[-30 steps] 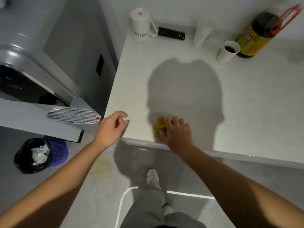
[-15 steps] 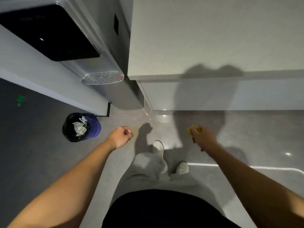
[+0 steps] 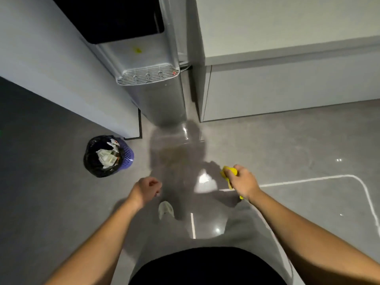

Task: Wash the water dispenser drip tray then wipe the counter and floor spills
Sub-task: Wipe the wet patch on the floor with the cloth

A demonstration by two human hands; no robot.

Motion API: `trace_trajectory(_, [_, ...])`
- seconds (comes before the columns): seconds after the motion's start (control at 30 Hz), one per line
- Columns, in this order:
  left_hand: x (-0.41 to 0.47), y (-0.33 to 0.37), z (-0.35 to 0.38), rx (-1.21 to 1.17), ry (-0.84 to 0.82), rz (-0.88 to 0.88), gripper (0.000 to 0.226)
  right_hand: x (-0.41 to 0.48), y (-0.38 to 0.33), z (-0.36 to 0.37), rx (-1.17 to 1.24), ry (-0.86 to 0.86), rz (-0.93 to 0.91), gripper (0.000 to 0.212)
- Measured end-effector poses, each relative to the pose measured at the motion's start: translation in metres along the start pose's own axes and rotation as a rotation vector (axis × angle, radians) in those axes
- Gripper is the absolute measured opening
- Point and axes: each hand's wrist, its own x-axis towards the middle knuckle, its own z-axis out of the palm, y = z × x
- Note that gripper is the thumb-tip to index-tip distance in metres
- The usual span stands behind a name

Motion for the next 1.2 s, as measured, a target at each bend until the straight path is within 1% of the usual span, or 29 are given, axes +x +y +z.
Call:
trace_trajectory(0.07, [0.018,-0.030,-0.020,0.016,-0.007,0.006,0.018,-0.004,-0.012,0.039,-0.019,-0.006,0.021,0.041])
trace_trajectory(0.13, [0.035,-0.057,-0.035,0.016,-0.031,0.000,0.021,-0.004,-0.026,0.069,-0.059,-0.032,0.036,0.041])
trace_trajectory(0.2, [0.052,-0.074,-0.042,0.015,-0.057,0.000,0.025,0.000,-0.037,0.087,-0.103,-0.051,0.038,0.041])
trace_trajectory(0.27, [0.083,-0.098,-0.045,0.007,-0.083,-0.006,0.024,0.020,-0.041,0.118,-0.135,-0.056,0.020,0.043])
trace_trajectory(0.3, [0.093,-0.099,-0.044,0.012,-0.087,0.003,0.023,0.028,-0.042,0.122,-0.153,-0.045,0.009,0.044])
trace_trajectory(0.4, [0.169,-0.143,-0.024,0.043,-0.077,0.041,0.018,0.096,-0.019,0.187,-0.212,-0.023,-0.041,0.046])
trace_trajectory(0.57, [0.325,-0.225,0.051,0.166,0.071,0.142,0.007,0.256,0.063,0.305,-0.344,-0.018,-0.145,0.047])
trace_trajectory(0.67, [0.426,-0.275,0.102,0.225,0.106,0.182,0.019,0.352,0.112,0.361,-0.481,0.015,-0.256,0.043])
trace_trajectory(0.77, [0.514,-0.321,0.145,0.280,0.127,0.227,0.034,0.437,0.154,0.406,-0.662,0.104,-0.417,0.036])
trace_trajectory(0.87, [0.584,-0.356,0.177,0.467,0.241,0.316,0.049,0.493,0.186,0.444,-0.844,0.197,-0.507,0.034])
trace_trajectory(0.93, [0.615,-0.375,0.190,0.572,0.307,0.385,0.056,0.512,0.206,0.464,-0.880,0.208,-0.552,0.032])
trace_trajectory(1.03, [0.639,-0.396,0.205,0.676,0.413,0.467,0.063,0.527,0.228,0.478,-0.822,0.270,-0.617,0.028])
trace_trajectory(1.1, [0.648,-0.407,0.216,0.701,0.480,0.531,0.068,0.532,0.235,0.482,-0.804,0.308,-0.644,0.034])
trace_trajectory(1.13, [0.651,-0.413,0.221,0.707,0.506,0.555,0.070,0.531,0.237,0.485,-0.809,0.312,-0.648,0.041])
trace_trajectory(1.17, [0.653,-0.417,0.225,0.711,0.530,0.575,0.070,0.529,0.237,0.487,-0.833,0.300,-0.637,0.054])
trace_trajectory(1.2, [0.656,-0.420,0.227,0.710,0.552,0.594,0.070,0.526,0.235,0.488,-0.889,0.257,-0.597,0.071])
